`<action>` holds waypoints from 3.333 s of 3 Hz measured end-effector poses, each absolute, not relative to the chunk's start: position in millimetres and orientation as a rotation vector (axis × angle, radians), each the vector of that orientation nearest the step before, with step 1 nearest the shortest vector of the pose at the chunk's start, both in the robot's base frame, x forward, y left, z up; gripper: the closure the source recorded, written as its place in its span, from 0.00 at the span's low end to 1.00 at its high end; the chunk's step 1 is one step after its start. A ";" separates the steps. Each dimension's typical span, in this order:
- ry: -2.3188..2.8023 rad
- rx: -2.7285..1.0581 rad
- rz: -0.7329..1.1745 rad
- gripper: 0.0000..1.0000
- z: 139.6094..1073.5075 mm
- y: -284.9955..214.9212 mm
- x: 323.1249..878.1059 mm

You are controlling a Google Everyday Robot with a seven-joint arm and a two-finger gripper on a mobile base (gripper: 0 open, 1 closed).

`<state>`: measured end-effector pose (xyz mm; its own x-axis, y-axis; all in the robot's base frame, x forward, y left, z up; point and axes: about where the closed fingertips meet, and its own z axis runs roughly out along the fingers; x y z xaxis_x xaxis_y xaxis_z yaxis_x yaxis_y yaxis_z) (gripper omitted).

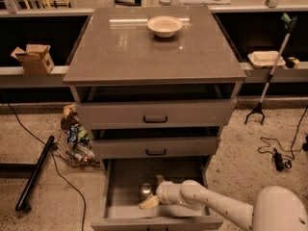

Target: Pick 7up can from bottom drawer and place on counter

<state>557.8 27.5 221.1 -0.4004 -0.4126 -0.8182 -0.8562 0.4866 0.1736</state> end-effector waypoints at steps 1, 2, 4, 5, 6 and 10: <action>2.012 -1.024 0.764 0.00 207.2 27.2 564.2; 2.017 -1.010 0.754 0.18 198.0 27.2 567.2; 1.985 -1.004 0.785 0.65 194.0 37.2 569.4; 1.909 -1.016 0.812 0.95 222.8 32.7 564.1; 1.833 -1.074 0.854 1.00 273.8 4.2 562.0; 1.610 -1.454 0.739 1.00 416.2 -83.3 521.8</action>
Offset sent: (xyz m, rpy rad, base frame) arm 0.0151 -0.0049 -0.0333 -0.0078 -0.0079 -0.0576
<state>521.8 -83.3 416.2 0.0078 -0.4978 -0.8672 -0.9821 0.1592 -0.1003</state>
